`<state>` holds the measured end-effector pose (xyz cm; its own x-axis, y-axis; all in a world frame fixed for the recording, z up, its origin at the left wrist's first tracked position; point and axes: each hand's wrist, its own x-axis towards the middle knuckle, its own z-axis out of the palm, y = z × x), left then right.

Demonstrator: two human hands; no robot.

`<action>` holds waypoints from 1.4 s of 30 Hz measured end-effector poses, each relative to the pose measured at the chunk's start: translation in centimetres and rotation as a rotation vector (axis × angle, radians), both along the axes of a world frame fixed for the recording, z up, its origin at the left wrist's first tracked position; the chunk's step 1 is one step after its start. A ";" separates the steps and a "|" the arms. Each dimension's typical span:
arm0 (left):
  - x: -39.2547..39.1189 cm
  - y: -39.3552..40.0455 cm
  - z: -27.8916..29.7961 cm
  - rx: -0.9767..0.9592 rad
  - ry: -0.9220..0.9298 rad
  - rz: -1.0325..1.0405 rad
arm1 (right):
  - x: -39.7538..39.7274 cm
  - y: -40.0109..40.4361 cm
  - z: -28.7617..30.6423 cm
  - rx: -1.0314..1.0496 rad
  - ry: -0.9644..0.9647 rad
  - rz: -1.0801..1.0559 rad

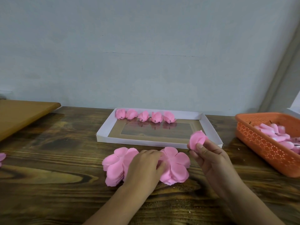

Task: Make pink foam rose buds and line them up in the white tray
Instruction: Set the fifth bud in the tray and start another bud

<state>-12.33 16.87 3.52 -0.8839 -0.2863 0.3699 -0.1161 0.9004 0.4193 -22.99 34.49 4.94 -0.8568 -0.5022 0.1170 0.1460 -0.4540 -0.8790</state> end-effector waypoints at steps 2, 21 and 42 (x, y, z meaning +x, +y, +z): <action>-0.1 0.0 -0.1 0.004 -0.029 0.009 | 0.1 -0.1 0.0 0.005 0.009 0.009; -0.6 1.0 0.1 0.704 0.236 -0.060 | 1.1 -0.4 -0.1 0.094 0.056 0.208; -0.1 1.4 1.1 1.300 0.123 -0.199 | 2.1 -0.7 -0.1 -0.004 -0.023 0.344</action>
<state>-12.46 18.24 4.60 -0.9324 -0.3613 0.0056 0.0707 -0.1672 0.9834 -20.94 33.77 4.86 -0.6401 -0.7615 0.1016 0.3112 -0.3779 -0.8720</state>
